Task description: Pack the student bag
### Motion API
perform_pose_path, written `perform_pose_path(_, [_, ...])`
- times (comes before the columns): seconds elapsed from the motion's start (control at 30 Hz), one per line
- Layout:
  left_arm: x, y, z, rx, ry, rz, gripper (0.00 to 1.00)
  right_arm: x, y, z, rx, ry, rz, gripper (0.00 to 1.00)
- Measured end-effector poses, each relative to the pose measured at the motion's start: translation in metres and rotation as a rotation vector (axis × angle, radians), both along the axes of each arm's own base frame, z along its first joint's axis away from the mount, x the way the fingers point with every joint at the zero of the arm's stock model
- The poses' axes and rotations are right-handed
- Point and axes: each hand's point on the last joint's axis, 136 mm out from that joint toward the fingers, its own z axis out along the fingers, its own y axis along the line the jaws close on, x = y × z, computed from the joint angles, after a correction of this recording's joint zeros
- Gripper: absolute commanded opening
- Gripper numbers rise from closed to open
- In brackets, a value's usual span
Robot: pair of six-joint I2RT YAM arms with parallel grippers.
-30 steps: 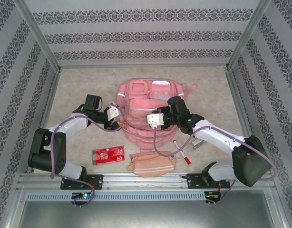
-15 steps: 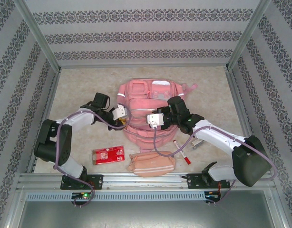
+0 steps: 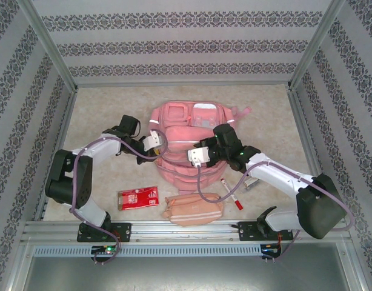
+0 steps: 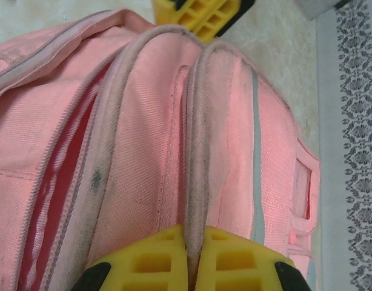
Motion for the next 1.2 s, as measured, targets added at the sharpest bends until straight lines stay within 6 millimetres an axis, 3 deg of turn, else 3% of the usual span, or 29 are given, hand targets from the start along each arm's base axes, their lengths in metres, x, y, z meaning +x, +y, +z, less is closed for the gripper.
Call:
perform_pose_path(0.23, [0.027, 0.036, 0.009, 0.077, -0.059, 0.117, 0.00, -0.020, 0.016, 0.000, -0.016, -0.023, 0.097, 0.00])
perform_pose_path(0.47, [0.061, 0.049, -0.015, 0.151, -0.001, 0.215, 0.00, -0.041, 0.028, -0.006, -0.051, -0.039, 0.185, 0.00])
perform_pose_path(0.6, [0.077, 0.052, -0.027, 0.158, 0.055, 0.272, 0.00, -0.042, 0.030, -0.006, -0.061, -0.061, 0.194, 0.00])
perform_pose_path(0.73, [0.089, 0.052, -0.028, 0.146, 0.092, 0.334, 0.19, -0.036, 0.031, -0.009, -0.070, -0.073, 0.179, 0.00])
perform_pose_path(0.8, [0.092, 0.051, -0.023, 0.127, 0.088, 0.355, 0.37, -0.036, 0.031, -0.014, -0.079, -0.060, 0.178, 0.00])
perform_pose_path(0.83, [0.095, 0.051, -0.020, 0.111, 0.081, 0.368, 0.45, -0.035, 0.031, -0.017, -0.085, -0.050, 0.177, 0.00])
perform_pose_path(0.97, [0.082, 0.048, 0.009, 0.017, 0.018, 0.366, 0.60, -0.025, 0.029, -0.014, -0.039, 0.026, 0.128, 0.00])
perform_pose_path(1.13, [0.036, 0.026, 0.083, -0.121, -0.197, 0.223, 0.74, -0.005, 0.029, 0.010, 0.096, 0.122, 0.051, 0.00])
perform_pose_path(1.2, [0.016, 0.011, 0.104, -0.154, -0.284, 0.144, 0.75, 0.002, 0.030, 0.018, 0.142, 0.158, 0.026, 0.00])
